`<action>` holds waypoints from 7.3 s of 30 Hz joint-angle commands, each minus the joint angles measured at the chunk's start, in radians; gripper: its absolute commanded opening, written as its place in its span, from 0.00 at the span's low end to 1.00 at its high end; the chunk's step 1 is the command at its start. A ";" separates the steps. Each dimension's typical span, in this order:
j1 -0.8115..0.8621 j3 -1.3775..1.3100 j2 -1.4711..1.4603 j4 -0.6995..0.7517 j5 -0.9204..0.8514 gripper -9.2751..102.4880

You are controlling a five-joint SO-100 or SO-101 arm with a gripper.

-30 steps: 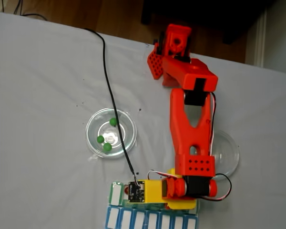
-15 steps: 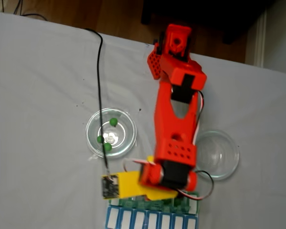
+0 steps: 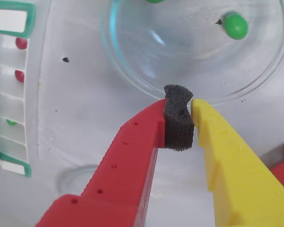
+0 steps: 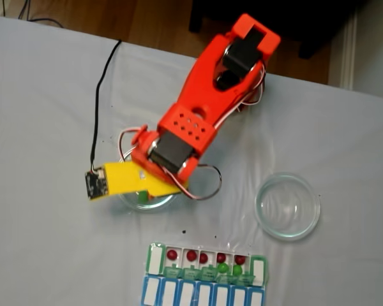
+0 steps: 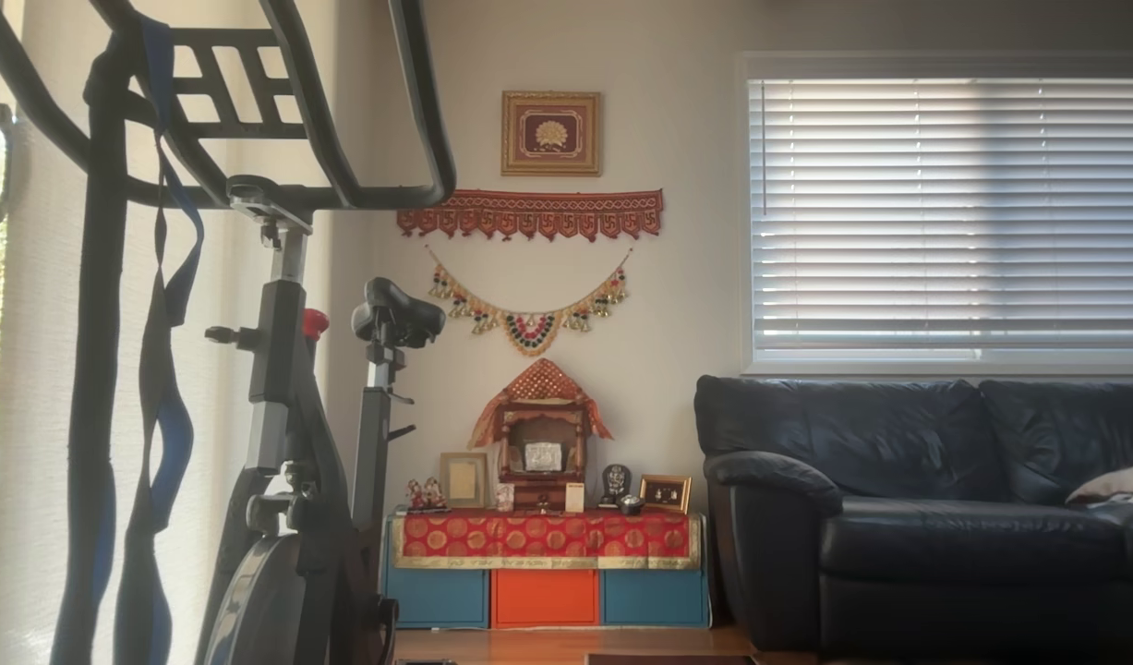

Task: Sort medicines into box.

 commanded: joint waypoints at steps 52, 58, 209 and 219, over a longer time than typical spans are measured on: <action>0.170 0.382 0.117 -0.339 -0.302 0.10; 0.167 0.390 0.118 -0.356 -0.295 0.18; -0.377 -0.431 -0.299 -0.167 0.525 0.09; -0.396 -0.486 -0.328 -0.144 0.472 0.09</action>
